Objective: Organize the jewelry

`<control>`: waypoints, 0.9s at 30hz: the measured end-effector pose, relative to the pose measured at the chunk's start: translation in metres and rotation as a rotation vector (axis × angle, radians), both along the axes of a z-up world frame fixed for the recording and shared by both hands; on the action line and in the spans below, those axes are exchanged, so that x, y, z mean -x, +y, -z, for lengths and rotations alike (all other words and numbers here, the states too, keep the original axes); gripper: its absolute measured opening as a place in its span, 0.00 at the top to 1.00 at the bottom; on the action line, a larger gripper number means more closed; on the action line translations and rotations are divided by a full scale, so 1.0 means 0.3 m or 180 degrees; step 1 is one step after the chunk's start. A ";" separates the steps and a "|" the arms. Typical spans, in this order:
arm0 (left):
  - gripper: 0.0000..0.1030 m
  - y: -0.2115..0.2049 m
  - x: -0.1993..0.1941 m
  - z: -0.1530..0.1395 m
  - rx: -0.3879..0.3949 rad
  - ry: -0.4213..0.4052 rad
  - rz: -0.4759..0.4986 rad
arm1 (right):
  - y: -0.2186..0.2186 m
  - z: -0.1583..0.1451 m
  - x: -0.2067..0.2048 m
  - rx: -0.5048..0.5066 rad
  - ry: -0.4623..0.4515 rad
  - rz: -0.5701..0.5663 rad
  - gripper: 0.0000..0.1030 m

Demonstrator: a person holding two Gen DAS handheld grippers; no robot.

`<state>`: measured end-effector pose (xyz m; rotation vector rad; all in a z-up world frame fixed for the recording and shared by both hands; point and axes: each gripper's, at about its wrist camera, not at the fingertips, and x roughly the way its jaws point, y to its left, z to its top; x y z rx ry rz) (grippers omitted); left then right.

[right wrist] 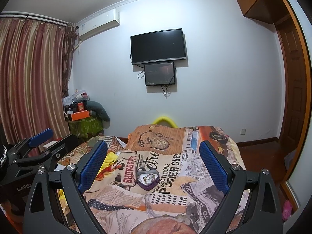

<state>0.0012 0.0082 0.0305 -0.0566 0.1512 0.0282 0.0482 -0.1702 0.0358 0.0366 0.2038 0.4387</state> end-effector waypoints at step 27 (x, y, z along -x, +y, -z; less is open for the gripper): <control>0.06 0.014 -0.006 0.012 0.0043 0.0044 0.0034 | -0.010 -0.007 0.010 -0.0012 0.0014 0.0018 0.09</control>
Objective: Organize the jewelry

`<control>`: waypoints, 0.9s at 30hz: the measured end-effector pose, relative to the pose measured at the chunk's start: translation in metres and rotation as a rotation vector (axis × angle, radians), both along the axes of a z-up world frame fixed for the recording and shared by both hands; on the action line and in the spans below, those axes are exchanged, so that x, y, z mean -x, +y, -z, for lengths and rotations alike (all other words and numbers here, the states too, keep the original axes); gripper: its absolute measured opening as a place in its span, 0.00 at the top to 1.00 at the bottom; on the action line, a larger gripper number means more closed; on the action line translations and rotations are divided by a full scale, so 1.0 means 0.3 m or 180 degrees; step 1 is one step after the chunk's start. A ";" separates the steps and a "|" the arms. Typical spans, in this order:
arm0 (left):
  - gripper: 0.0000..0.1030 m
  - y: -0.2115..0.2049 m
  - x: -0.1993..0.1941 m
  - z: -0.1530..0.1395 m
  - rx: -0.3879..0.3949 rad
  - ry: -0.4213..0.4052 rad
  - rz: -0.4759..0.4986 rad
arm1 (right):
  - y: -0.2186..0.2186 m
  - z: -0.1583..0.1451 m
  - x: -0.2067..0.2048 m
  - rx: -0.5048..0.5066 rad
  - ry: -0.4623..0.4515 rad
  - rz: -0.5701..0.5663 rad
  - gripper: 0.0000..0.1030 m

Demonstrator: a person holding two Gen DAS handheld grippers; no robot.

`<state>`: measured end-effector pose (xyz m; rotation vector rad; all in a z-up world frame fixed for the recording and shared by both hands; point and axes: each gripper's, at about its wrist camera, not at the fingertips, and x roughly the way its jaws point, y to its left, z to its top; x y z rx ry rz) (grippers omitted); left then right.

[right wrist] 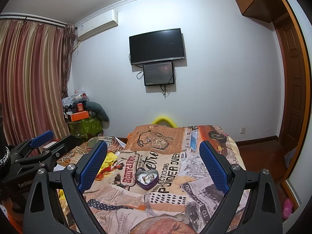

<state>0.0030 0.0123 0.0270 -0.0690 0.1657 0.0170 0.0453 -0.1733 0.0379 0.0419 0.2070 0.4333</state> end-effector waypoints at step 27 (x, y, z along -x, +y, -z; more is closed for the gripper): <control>0.05 0.009 -0.033 0.025 0.0041 0.0056 0.0024 | -0.003 -0.006 -0.018 -0.0013 0.0045 0.0031 0.09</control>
